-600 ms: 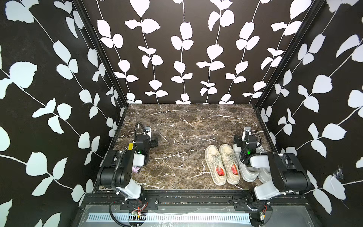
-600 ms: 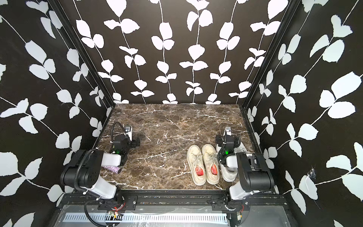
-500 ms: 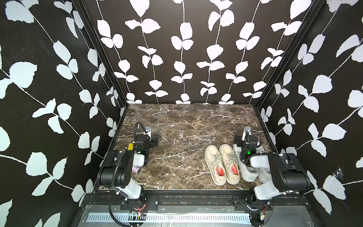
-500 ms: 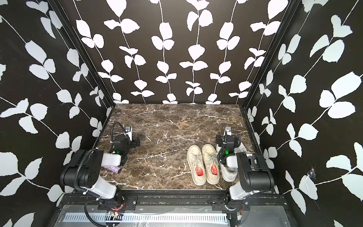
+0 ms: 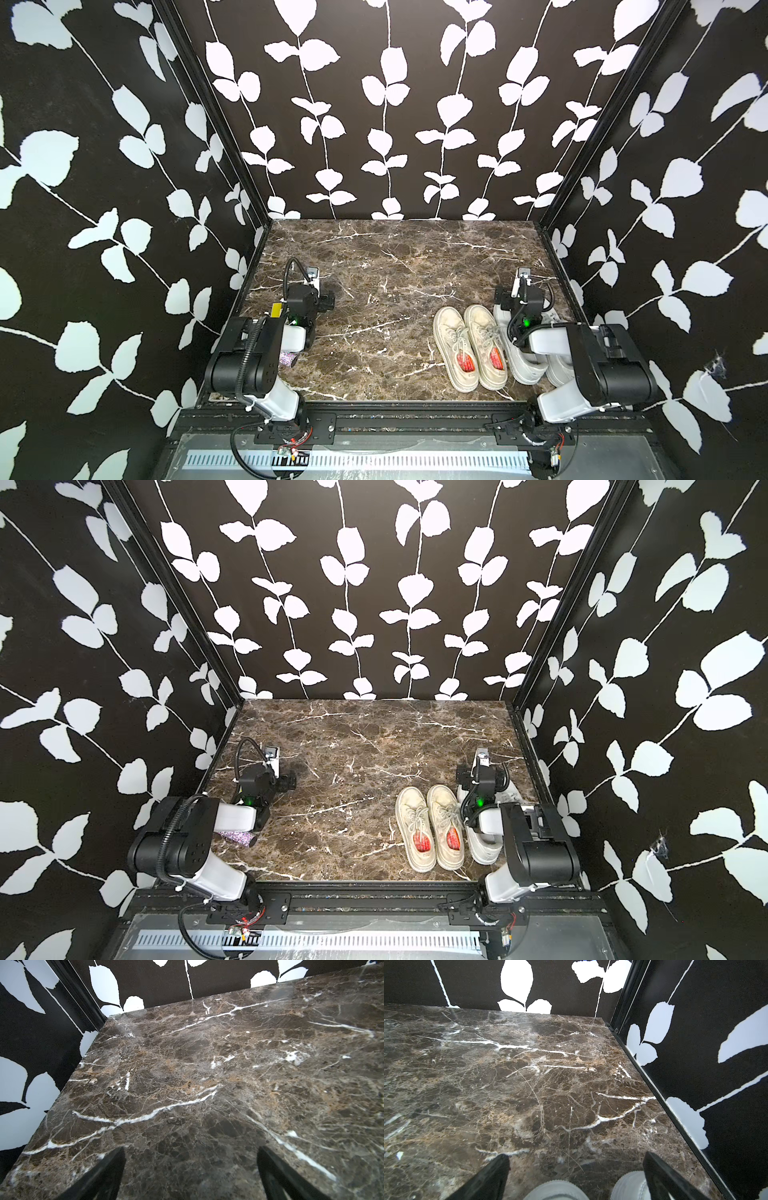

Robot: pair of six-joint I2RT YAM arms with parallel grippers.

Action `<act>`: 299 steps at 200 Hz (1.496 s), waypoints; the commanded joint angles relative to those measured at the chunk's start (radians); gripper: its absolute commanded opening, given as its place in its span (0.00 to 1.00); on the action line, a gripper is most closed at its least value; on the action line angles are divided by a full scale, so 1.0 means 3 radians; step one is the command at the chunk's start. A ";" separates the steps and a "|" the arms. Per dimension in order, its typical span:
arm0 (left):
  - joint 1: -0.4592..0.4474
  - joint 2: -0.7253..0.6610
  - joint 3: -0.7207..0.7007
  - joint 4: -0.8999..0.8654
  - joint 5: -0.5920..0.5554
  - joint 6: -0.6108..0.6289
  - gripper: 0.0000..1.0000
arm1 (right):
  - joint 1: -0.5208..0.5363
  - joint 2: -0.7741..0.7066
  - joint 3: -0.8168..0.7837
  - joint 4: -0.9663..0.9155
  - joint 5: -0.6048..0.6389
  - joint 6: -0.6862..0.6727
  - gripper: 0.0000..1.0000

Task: Remove the insole from the shoe
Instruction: Move the shoe to the center of the board.

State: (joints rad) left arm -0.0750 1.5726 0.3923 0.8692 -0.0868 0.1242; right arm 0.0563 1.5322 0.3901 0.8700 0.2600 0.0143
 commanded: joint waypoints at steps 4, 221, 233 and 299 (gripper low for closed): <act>0.0025 -0.0063 0.0047 0.0033 0.0029 0.0027 1.00 | -0.0003 -0.0014 0.0004 -0.0008 -0.0023 0.0018 0.99; -0.0649 -0.1307 0.0936 -0.1980 -0.0761 -0.0893 1.00 | 0.0086 -0.2200 0.0451 -0.1819 -0.0477 0.0222 0.99; -0.0652 -0.1407 0.1007 -0.2184 -0.0818 -0.1121 1.00 | 0.0088 -0.2483 0.0486 -0.1991 -0.0418 0.0531 0.99; -0.0611 -0.1928 0.0841 -0.2502 -0.0657 -0.2077 1.00 | 0.0036 -0.3268 0.0672 -0.3591 -0.0489 0.1837 0.99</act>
State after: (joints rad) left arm -0.2668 1.0306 0.6666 0.2188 -0.2905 -0.3073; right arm 0.0673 0.5209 0.5419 0.0349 0.2211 0.4591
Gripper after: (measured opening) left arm 0.996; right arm 0.988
